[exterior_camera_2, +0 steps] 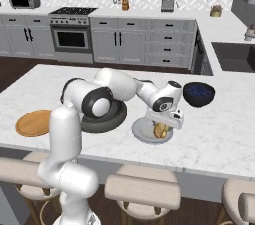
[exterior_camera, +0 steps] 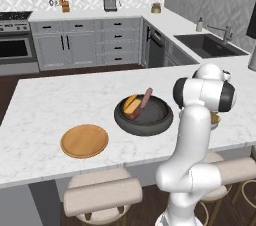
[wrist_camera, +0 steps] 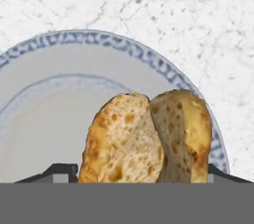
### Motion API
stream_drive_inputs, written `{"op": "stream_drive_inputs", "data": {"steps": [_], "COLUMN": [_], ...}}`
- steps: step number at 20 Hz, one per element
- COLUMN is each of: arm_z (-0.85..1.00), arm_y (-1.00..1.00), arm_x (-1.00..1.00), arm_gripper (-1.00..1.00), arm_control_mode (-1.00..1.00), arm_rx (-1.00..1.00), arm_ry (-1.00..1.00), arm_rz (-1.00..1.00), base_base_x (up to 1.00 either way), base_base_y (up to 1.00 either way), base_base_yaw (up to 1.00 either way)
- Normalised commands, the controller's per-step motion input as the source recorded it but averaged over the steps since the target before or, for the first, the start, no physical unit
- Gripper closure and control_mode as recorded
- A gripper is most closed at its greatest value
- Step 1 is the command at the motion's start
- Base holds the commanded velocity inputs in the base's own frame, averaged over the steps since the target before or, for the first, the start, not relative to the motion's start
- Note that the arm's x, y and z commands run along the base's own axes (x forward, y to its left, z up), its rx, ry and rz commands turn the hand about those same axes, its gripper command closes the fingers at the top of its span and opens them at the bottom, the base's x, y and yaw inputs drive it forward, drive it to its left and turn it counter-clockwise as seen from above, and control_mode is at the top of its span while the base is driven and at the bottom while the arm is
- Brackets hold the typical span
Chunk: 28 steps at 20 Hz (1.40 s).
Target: Place one bun and one sausage from the bowl on each plate.
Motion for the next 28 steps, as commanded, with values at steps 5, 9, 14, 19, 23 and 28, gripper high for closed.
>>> {"op": "stream_drive_inputs", "data": {"steps": [5,9,14,19,23,28], "arm_z": [0.00,0.08,0.33,0.08,-0.06,0.00], "arm_y": [0.00,0.00,0.00,0.00,0.02,0.01], "arm_x": [0.00,0.00,-0.03,-0.16,-0.09,0.00], "arm_gripper": [1.00,1.00,1.00,1.00,-1.00,-1.00], "arm_control_mode": [-1.00,-1.00,-1.00,-1.00,-1.00,-1.00], "arm_rx": [0.00,-0.01,-0.05,-0.01,0.00,0.00], "arm_ry": [0.00,0.00,0.00,0.00,0.00,0.00], "arm_rz": [-0.06,-0.03,0.00,0.00,0.00,0.00], "base_base_x": [0.00,0.00,0.00,0.00,0.00,0.00], "base_base_y": [0.00,0.00,0.00,0.00,0.00,0.00], "base_base_yaw": [0.00,0.00,0.00,0.00,0.00,0.00]}}
